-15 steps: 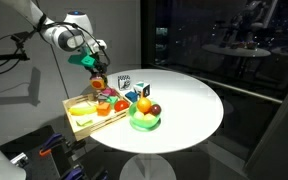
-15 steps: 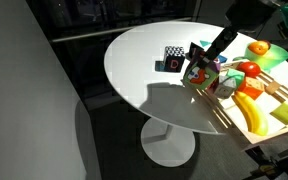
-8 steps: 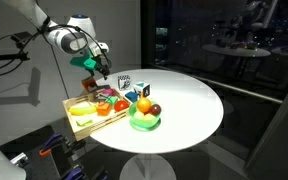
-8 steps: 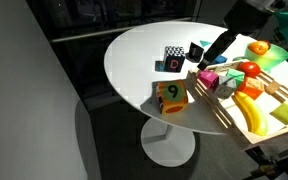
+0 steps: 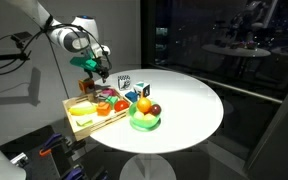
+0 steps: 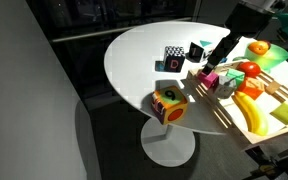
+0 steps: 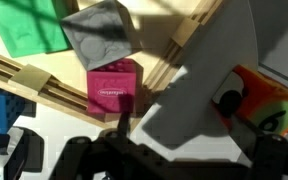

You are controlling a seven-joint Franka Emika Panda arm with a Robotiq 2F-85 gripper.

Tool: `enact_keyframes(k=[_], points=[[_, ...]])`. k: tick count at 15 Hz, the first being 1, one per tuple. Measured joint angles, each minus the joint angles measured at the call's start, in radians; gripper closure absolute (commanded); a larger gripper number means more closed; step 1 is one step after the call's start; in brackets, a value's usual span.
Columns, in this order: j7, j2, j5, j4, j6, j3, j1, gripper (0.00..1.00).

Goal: Remove the orange plushy cube from the crate and put it on the table

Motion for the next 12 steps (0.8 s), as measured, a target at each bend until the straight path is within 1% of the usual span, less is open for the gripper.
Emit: enact_keyframes(k=[3,6,8,12], points=[[0.010,-0.004,0.000,0.013,-0.079,0.000,-0.014,0.00],[0.062,-0.021,-0.016,0.014,-0.127,-0.004,-0.030,0.00],[0.122,-0.041,-0.059,0.012,-0.158,-0.009,-0.040,0.00],[0.262,-0.101,-0.195,-0.002,-0.237,-0.020,-0.057,0.00]])
